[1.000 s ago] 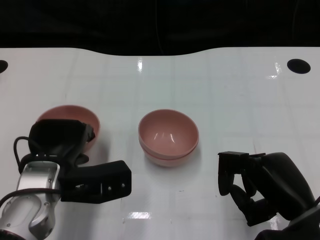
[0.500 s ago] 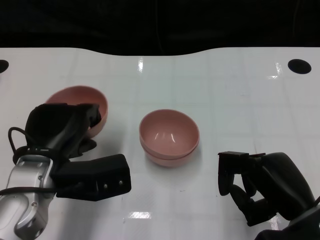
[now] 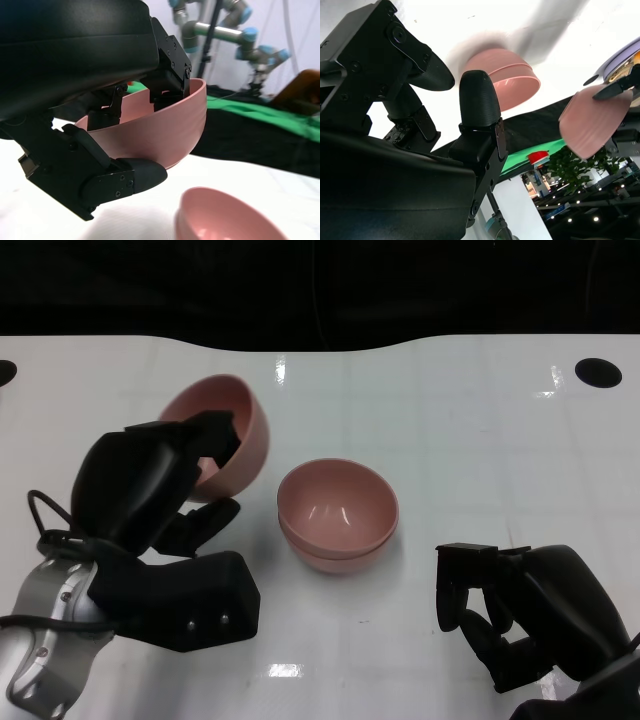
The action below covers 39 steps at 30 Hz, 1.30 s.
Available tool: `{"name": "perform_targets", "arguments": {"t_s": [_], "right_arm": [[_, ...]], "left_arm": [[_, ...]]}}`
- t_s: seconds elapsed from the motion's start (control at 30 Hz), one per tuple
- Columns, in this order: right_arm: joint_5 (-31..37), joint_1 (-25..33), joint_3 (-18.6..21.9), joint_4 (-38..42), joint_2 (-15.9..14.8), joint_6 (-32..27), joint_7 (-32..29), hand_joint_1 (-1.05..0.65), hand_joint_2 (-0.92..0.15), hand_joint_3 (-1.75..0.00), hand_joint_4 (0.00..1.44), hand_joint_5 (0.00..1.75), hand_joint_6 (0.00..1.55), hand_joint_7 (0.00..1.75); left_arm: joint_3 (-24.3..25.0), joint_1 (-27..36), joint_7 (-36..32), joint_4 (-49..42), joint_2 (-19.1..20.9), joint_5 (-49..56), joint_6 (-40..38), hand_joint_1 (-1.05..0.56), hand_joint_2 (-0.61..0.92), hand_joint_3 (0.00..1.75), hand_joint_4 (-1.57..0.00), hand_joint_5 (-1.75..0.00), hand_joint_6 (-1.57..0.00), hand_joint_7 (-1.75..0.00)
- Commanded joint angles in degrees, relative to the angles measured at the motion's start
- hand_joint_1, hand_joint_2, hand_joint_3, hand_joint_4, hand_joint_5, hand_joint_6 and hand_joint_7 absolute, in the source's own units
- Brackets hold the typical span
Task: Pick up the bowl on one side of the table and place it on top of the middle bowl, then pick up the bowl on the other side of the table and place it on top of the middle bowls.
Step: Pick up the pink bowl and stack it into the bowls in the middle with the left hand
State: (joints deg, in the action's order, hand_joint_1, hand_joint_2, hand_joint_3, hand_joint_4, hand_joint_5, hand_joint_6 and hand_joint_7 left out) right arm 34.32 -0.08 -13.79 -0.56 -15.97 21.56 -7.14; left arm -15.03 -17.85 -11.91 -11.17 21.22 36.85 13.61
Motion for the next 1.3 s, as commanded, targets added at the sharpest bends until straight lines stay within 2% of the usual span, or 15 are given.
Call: {"name": "perform_targets", "arguments": {"t_s": [0.03,0.3,0.5,0.7,0.77,0.93,1.07,1.17,1.3], "right_arm": [[-0.3,0.2,0.4,0.1,-0.6,0.1,0.1,-0.05,-0.16,-1.54,1.00,1.75,0.80,1.66],[-0.4,0.1,0.2,0.6,-0.2,0.4,-0.3,-0.04,-0.17,-1.53,1.00,1.75,0.79,1.67],[-0.1,0.2,-0.1,0.1,-0.1,-0.1,-0.2,-0.04,-0.17,-1.53,1.00,1.75,0.79,1.67],[0.1,0.3,-0.3,-0.1,0.1,-0.4,-0.1,-0.04,-0.17,-1.53,1.00,1.75,0.79,1.67],[0.1,0.1,-0.3,0.1,0.0,-0.2,-0.2,-0.04,-0.17,-1.53,1.00,1.75,0.79,1.67],[0.1,0.1,-0.3,0.3,0.1,0.1,-0.5,-0.04,-0.17,-1.53,1.00,1.75,0.80,1.66],[0.2,0.3,-0.4,-0.2,0.1,-0.3,-0.3,-0.03,-0.16,-1.53,1.01,1.75,0.80,1.65],[0.2,0.3,-0.3,-0.2,0.1,-0.5,-0.2,-0.04,-0.17,-1.53,1.00,1.75,0.80,1.66],[0.3,0.2,-0.4,-0.4,0.2,-0.7,0.0,-0.03,-0.16,-1.54,1.00,1.75,0.80,1.66]], "left_arm": [[0.7,-1.9,1.3,-1.9,0.5,-2.7,3.5,-0.19,0.41,1.26,-0.89,-1.75,-0.69,-1.71],[-0.3,-4.8,6.2,-3.6,-0.1,-5.0,7.7,-0.21,0.46,1.26,-0.86,-1.75,-0.73,-1.64],[-2.2,-8.5,5.7,-6.5,-0.8,-3.1,12.0,-0.25,0.47,1.20,-0.89,-1.75,-0.76,-1.59],[-3.6,-11.4,4.9,-10.0,-0.9,-1.5,16.7,-0.28,0.47,1.21,-0.90,-1.75,-0.76,-1.62],[-4.3,-12.4,3.9,-11.3,-0.9,-0.1,18.5,-0.28,0.48,1.20,-0.90,-1.75,-0.79,-1.55],[-6.2,-14.0,2.9,-12.9,-0.3,4.2,19.9,-0.26,0.46,1.13,-0.94,-1.75,-0.75,-1.73],[-7.1,-14.6,3.1,-13.5,0.3,6.4,20.4,-0.23,0.43,1.09,-0.94,-1.75,-0.74,-1.75],[-7.9,-15.1,3.6,-13.5,0.6,7.9,20.0,-0.20,0.38,1.18,-0.95,-1.75,-0.76,-1.75],[-8.5,-15.7,4.0,-13.8,0.9,8.9,19.8,-0.22,0.41,1.20,-0.95,-1.75,-0.75,-1.75]]}}
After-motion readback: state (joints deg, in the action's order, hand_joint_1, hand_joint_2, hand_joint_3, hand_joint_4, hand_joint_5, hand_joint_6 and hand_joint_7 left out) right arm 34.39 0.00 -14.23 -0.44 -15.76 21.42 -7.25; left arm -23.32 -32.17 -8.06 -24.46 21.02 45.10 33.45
